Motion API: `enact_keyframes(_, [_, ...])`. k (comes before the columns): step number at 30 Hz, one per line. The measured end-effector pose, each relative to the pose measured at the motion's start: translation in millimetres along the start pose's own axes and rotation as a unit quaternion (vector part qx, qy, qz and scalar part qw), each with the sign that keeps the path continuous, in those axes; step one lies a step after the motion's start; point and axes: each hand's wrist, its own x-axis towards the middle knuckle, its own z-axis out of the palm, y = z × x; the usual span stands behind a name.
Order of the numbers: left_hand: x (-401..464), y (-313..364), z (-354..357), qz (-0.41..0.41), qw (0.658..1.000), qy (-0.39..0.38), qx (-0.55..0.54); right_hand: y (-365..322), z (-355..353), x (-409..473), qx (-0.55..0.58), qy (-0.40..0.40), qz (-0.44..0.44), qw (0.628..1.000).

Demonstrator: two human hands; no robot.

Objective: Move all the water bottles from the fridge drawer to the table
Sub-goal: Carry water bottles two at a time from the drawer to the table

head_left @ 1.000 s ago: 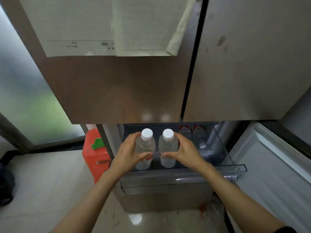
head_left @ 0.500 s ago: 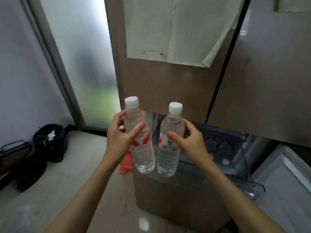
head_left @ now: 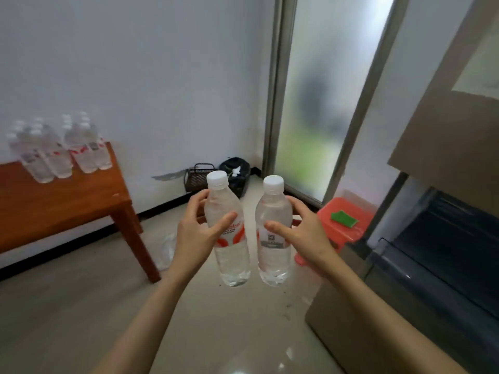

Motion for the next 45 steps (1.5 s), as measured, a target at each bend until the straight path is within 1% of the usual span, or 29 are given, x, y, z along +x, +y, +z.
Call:
enact_keyframes(5, [11, -30, -120, -0.018, 0.996, 0.080, 0.046, -40, 114, 37, 0.000, -0.086, -0.044, 0.995])
enact_keyframes(11, [46, -72, -261, -0.040, 0.987, 0.120, 0.102, -79, 259, 85, 0.006, -0.141, -0.061, 0.988])
enact_keyframes(16, [82, -102, -342, -0.072, 0.981, 0.149, 0.105, -105, 352, 124, -0.008, -0.182, -0.070, 0.981])
enact_keyframes(20, [114, -132, -386, -0.096, 0.976, 0.160, 0.115, -113, 412, 161, -0.055, -0.230, -0.082, 0.968])
enact_keyframes(24, [153, -164, -421, -0.119, 0.968, 0.177, 0.129, -118, 467, 209, -0.082, -0.257, -0.094, 0.958])
enact_keyframes(29, [223, -212, -462, -0.158, 0.957, 0.202, 0.135, -116, 540, 285, -0.094, -0.292, -0.115, 0.945])
enact_keyframes(33, [282, -245, -490, -0.184, 0.946, 0.204, 0.170, -116, 596, 351, -0.115, -0.306, -0.118, 0.938])
enact_keyframes(37, [333, -273, -522, -0.195, 0.943, 0.180, 0.199, -115, 645, 404, -0.109, -0.317, -0.105, 0.936])
enact_keyframes(40, [368, -292, -545, -0.207, 0.944, 0.156, 0.203, -112, 679, 438, -0.102, -0.332, -0.100, 0.932])
enact_keyframes(45, [418, -334, -586, -0.227, 0.942, 0.137, 0.206, -106, 738, 481, -0.105, -0.356, -0.087, 0.925])
